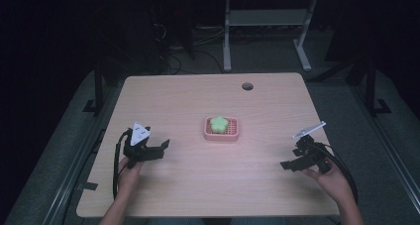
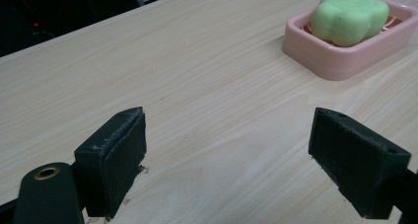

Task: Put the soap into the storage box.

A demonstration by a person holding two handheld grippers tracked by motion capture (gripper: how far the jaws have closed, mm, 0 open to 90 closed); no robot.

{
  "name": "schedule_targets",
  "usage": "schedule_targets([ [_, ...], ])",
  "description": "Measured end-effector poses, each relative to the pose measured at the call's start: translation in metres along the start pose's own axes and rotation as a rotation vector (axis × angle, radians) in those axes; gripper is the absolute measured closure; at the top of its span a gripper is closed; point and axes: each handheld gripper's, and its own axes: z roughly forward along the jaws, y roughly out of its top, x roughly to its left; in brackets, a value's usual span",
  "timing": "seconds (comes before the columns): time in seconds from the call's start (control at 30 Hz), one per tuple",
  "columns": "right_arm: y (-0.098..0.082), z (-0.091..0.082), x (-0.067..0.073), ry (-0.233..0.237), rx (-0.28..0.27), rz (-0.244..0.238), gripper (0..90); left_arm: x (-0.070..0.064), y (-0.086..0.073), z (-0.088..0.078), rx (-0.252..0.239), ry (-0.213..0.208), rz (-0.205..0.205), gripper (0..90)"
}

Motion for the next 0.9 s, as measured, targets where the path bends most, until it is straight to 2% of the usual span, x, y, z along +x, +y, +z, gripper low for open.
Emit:
schedule_targets([
  [0.57, -0.031, -0.006, 0.003, -0.002, -0.059, 0.042, 22.9, -0.001, 0.0, 0.001, 0.003, -0.003, 0.005, 14.3],
  [0.8, -0.048, -0.002, 0.011, -0.008, -0.082, 0.047, 22.9, -0.001, 0.0, 0.001, 0.006, -0.005, 0.006, 14.3],
  [0.9, -0.055, -0.002, 0.016, -0.009, -0.111, 0.047, 22.9, -0.002, 0.0, 0.001, 0.004, -0.005, 0.005, 14.3],
])
